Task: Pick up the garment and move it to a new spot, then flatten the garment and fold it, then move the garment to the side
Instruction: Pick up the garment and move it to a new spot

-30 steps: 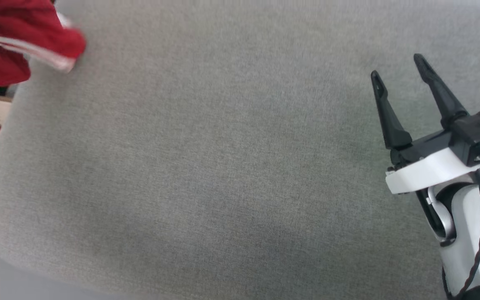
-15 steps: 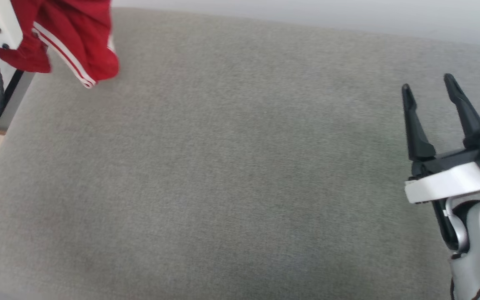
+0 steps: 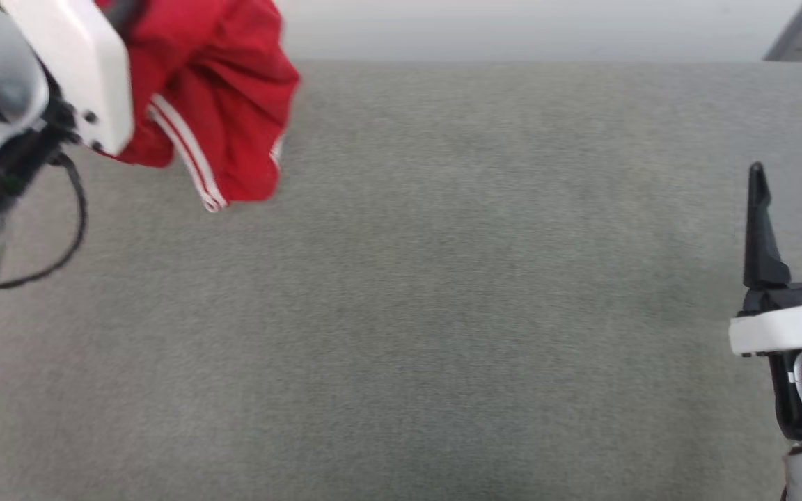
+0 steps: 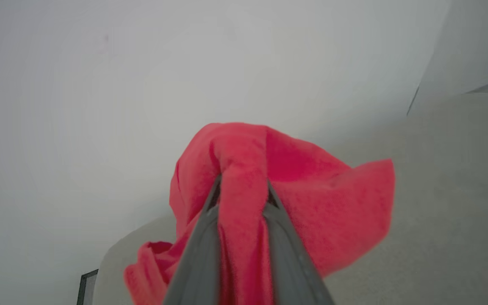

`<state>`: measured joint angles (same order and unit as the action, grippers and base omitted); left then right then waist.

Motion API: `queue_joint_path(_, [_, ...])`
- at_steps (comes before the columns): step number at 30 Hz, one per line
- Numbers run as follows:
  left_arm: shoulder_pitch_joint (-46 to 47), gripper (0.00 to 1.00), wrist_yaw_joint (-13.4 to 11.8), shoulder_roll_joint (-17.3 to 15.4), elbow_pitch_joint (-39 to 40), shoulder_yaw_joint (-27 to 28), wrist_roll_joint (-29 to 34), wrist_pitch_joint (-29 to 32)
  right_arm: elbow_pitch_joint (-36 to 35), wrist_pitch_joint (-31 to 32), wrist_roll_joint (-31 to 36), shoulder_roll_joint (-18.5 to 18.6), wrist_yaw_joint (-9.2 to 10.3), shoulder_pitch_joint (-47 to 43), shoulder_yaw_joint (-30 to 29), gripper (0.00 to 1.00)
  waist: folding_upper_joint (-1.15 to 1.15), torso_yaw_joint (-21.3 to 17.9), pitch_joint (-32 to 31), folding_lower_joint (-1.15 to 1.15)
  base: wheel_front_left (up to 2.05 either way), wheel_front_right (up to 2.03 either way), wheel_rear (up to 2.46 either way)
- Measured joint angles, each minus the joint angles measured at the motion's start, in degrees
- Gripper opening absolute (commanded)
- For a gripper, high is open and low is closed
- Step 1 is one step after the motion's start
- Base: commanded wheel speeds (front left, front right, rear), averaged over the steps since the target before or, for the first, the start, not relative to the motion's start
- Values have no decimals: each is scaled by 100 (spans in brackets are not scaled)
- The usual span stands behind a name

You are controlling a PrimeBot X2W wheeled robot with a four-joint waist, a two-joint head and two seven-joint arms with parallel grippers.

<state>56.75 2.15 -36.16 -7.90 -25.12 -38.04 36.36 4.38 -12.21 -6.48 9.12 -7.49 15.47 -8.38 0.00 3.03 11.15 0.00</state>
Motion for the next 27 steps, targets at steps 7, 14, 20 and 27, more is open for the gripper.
queue_joint_path(7, [-350, 0, -486, -43, 1747, -249, -188, 1069, -9, -100, 2, -142, 0, -116, -276, 100, 0, -445, 30, 0, 0, 0, 0])
queue_joint_path(14, [-808, 0, -781, -7, 2707, -647, -283, 1666, -32, -160, 5, -374, 0, -147, -208, 100, 0, -764, 233, 0, 0, 0, 0])
queue_joint_path(20, [-1355, 0, -757, 81, 2145, -1054, -327, 1653, 126, -227, -24, -538, 0, -20, 62, 100, 0, -1048, 566, 0, 0, 0, 0])
queue_joint_path(27, [-1723, 0, -516, 244, 625, -1300, -386, 1349, 406, -272, -120, -590, 0, 219, 299, 100, 0, -1346, 839, 0, 0, 0, 0])
